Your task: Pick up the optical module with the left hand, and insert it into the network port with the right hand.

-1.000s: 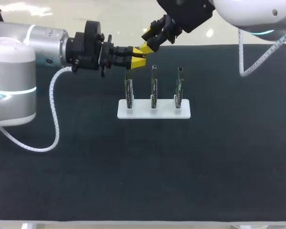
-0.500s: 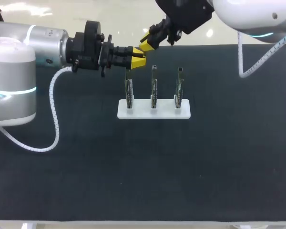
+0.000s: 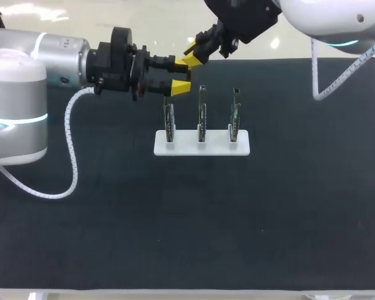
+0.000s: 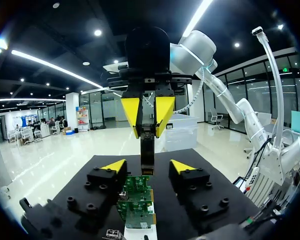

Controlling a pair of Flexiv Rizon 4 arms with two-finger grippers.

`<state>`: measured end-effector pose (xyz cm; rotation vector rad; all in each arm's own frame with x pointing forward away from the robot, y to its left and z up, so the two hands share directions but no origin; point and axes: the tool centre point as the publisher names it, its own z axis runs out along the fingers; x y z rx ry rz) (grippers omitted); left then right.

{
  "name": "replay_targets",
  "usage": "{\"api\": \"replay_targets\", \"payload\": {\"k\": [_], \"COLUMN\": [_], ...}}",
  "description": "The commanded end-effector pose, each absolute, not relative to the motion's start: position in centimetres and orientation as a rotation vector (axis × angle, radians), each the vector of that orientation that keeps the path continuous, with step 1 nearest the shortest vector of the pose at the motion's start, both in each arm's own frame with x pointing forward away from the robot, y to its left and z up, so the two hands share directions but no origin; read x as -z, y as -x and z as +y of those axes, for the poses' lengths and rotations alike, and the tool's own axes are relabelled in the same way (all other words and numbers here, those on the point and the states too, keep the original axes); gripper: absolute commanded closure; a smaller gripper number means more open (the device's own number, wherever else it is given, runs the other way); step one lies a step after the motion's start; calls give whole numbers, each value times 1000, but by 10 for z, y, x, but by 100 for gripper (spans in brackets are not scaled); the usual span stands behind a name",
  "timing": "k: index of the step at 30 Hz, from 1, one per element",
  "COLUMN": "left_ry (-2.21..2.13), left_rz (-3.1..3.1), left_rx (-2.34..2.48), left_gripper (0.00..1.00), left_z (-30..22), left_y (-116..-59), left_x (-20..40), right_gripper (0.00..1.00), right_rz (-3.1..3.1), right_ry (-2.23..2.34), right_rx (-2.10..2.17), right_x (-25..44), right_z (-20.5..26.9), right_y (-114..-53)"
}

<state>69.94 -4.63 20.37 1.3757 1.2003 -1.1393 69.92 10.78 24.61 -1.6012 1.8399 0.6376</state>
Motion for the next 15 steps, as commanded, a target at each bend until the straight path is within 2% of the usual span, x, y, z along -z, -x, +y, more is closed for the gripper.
{"api": "replay_targets", "payload": {"k": [1, 15], "left_ry": [-1374, -1474], "left_rz": [1198, 1338], "left_rx": [1137, 961], "left_gripper": [0, 0], "left_z": [-46, -11], "left_y": [-699, -694], "left_x": [-203, -199], "right_gripper": [100, 100], "right_rz": [1837, 1823], "right_ry": [1604, 1620], "right_rx": [-641, -642], "right_x": [-246, -244], "right_z": [107, 102], "right_y": [-701, -703]}}
